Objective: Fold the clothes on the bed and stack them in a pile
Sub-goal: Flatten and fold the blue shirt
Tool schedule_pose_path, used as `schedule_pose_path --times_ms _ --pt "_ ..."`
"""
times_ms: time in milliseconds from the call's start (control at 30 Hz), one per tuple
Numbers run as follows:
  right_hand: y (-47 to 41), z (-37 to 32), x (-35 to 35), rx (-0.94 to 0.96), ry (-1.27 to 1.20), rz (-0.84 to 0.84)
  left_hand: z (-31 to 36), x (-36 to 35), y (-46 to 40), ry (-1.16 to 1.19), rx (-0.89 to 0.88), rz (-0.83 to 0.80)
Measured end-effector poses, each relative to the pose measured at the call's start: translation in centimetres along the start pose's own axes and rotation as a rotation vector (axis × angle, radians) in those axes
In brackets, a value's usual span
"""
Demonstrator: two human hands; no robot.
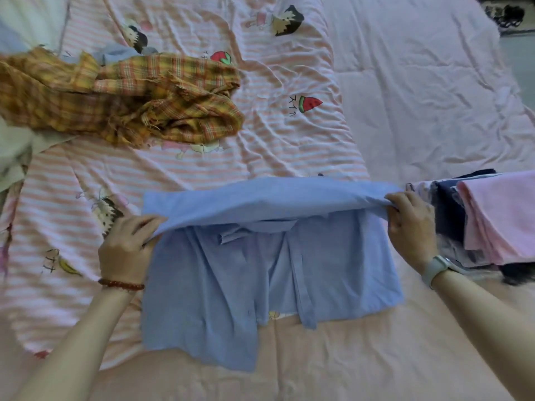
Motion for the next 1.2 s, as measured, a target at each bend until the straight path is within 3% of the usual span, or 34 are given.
schedule_pose_path --times_ms 133,267,433,500,567,700,800,867,967,1067,1200 --pt "8.1 0.9 -1.0 0.036 0.061 -0.08 1.5 -0.5 9.2 -0.014 -0.069 -0.14" --pt "13.0 2.0 -1.7 0.005 0.13 -0.151 2.1 -1.3 14.8 -0.013 -0.027 -0.244" --pt "17.3 3.4 -3.6 -0.112 0.207 -0.354 3.1 -3.4 19.0 -0.022 -0.01 -0.54" --pt "18.0 3.7 -4.3 -0.208 0.23 -0.423 3.0 -3.9 19.1 0.007 0.077 -0.638" --pt "17.5 3.3 -4.4 -0.26 0.213 -0.382 2.2 -3.5 17.7 0.048 0.235 -0.587" --pt "13.1 -1.4 -5.7 -0.145 0.176 -0.243 -2.0 -3.8 12.6 0.113 0.702 -0.35" --pt "9.9 -3.4 -9.8 -0.127 0.191 -0.381 -5.2 -7.6 10.7 0.357 1.065 -0.338" --pt "9.0 -3.0 -12.8 -0.159 0.23 -0.517 -5.7 -9.8 10.4 0.377 1.11 -0.421" --pt "8.3 -0.7 -15.6 -0.209 0.296 -0.638 -7.1 -10.1 10.1 0.271 1.092 -0.353" --pt "7.6 1.5 -16.3 -0.235 0.338 -0.677 -9.8 -9.6 10.9 0.241 1.182 -0.213" --pt "6.8 3.9 -15.6 -0.302 0.311 -0.669 -11.7 -10.8 12.0 0.355 1.385 -0.249"
Point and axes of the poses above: each hand's wrist, its own y-axis away from the middle knuckle, its own x-axis out of the back of the hand, z = x × y, the point moved 9 cm from there along -y, towards the middle knuckle, and after that the axes turned 6 degrees about -y, right-handed, at the moved point
